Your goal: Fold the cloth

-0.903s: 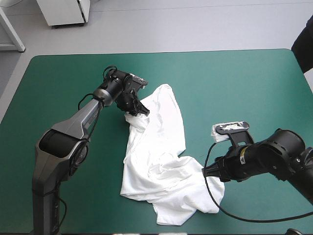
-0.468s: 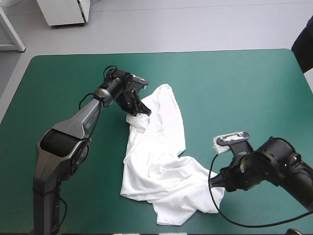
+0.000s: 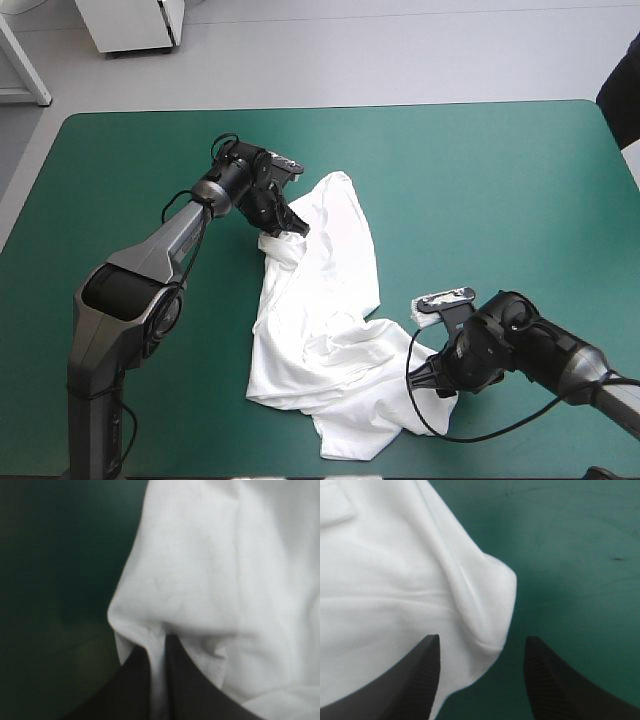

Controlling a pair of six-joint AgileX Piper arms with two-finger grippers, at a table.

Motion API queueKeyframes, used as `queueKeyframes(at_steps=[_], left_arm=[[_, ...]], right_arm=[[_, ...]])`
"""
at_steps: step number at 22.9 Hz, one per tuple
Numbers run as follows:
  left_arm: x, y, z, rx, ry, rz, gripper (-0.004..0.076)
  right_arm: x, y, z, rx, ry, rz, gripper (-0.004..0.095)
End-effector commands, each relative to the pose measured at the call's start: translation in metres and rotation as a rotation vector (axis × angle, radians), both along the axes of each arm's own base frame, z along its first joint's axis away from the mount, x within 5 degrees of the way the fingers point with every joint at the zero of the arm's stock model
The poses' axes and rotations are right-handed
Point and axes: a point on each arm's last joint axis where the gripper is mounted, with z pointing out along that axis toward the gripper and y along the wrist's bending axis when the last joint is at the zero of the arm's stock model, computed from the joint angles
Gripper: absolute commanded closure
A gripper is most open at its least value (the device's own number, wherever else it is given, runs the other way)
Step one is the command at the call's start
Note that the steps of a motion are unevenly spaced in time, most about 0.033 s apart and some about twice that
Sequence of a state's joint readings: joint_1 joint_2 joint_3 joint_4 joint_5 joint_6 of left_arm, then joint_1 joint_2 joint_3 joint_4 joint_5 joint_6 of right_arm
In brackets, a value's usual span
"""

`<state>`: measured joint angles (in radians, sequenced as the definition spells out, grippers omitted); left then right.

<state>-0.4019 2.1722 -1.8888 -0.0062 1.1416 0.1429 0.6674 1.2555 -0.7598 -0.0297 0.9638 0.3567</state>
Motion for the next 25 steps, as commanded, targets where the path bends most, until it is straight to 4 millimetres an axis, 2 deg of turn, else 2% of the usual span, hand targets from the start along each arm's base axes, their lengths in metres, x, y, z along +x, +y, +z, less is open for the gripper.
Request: queueKeyframes(at_steps=[1, 3, 6, 8, 10, 12, 14, 17, 19, 25], left_arm=[[0.003, 0.005, 0.009, 0.013, -0.054, 0.007, 0.0746], [0.004, 0.005, 0.010, 0.012, -0.058, 0.007, 0.0746], [0.004, 0.005, 0.010, 0.006, -0.066, 0.005, 0.0746], [0.004, 0.005, 0.010, 0.008, -0.064, 0.004, 0.0746], [0.004, 0.005, 0.010, 0.008, -0.063, 0.004, 0.0746], [0.002, 0.005, 0.015, 0.006, -0.049, 0.005, 0.0746], [-0.002, 0.007, 0.033, 0.003, -0.058, 0.006, 0.0746], [-0.008, 0.011, 0.074, -0.013, -0.140, 0.007, 0.0746], [-0.020, 0.017, 0.119, -0.038, -0.221, 0.006, 0.0746], [-0.055, 0.032, 0.203, -0.107, -0.409, 0.013, 0.0746]], right_arm=[[0.005, 0.003, -0.008, 0.021, -0.030, 0.003, 0.0418], [0.006, 0.003, -0.017, 0.016, -0.022, 0.003, 0.0422], [0.000, 0.003, -0.040, 0.002, 0.054, -0.014, 0.0483], [-0.006, 0.002, -0.050, 0.006, 0.107, -0.040, 0.0606], [-0.008, 0.000, -0.051, -0.002, 0.118, -0.027, 0.0920], [-0.008, 0.000, -0.046, -0.009, 0.119, -0.021, 0.0926], [-0.005, 0.000, -0.030, -0.015, 0.098, -0.008, 0.0925], [0.005, -0.001, 0.009, -0.017, -0.032, -0.009, 0.0925], [0.014, -0.008, 0.053, -0.056, -0.189, -0.002, 0.0925], [0.018, -0.025, 0.144, -0.096, -0.450, -0.038, 0.0925]])
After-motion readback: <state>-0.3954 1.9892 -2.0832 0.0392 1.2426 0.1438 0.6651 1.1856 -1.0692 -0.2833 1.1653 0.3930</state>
